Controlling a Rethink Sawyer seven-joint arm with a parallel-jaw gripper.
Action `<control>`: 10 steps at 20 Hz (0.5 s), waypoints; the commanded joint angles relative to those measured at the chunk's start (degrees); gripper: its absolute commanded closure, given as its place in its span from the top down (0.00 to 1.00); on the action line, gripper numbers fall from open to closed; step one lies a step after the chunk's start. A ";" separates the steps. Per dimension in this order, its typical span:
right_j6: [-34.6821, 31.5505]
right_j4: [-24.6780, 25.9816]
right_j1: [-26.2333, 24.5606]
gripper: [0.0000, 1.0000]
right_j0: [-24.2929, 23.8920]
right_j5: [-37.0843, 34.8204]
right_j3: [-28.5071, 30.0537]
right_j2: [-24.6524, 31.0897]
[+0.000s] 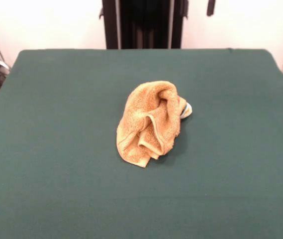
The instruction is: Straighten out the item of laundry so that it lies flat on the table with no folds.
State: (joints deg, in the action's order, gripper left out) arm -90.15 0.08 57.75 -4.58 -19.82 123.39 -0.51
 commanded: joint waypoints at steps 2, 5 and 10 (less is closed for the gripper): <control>-7.92 3.19 -7.87 1.00 0.29 4.81 -2.27 0.57; -7.42 4.47 -10.75 1.00 0.01 7.81 -2.88 0.30; -8.13 6.33 -16.89 1.00 -1.13 14.26 -4.17 -0.35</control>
State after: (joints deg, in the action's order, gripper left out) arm -90.15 3.34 49.23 -4.97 -13.16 122.37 -1.33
